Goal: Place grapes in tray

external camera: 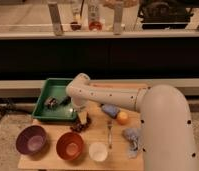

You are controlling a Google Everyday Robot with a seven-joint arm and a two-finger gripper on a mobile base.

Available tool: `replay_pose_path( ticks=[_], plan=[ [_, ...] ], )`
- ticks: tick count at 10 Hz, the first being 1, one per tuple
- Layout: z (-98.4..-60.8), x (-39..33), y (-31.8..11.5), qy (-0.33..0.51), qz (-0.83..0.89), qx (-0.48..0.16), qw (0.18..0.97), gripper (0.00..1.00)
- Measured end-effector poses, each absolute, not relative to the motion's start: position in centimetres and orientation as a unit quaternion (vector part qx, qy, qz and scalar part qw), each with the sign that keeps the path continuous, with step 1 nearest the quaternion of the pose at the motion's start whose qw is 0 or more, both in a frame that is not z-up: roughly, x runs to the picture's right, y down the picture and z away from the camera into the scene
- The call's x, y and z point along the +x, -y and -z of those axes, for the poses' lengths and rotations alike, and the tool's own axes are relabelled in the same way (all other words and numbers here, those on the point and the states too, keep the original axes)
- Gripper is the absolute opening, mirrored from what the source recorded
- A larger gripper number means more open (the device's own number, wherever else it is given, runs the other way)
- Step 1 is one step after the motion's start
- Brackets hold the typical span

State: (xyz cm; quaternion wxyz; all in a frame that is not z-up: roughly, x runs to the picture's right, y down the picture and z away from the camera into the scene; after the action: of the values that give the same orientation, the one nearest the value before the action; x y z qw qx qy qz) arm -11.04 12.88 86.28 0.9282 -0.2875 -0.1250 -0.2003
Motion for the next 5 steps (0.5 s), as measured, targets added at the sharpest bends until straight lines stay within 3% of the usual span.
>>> replay_pose_path(
  ticks=[5],
  plan=[
    [-82.7, -10.5, -9.3, 0.183, 0.192, -0.233, 0.936, 0.8]
  ],
)
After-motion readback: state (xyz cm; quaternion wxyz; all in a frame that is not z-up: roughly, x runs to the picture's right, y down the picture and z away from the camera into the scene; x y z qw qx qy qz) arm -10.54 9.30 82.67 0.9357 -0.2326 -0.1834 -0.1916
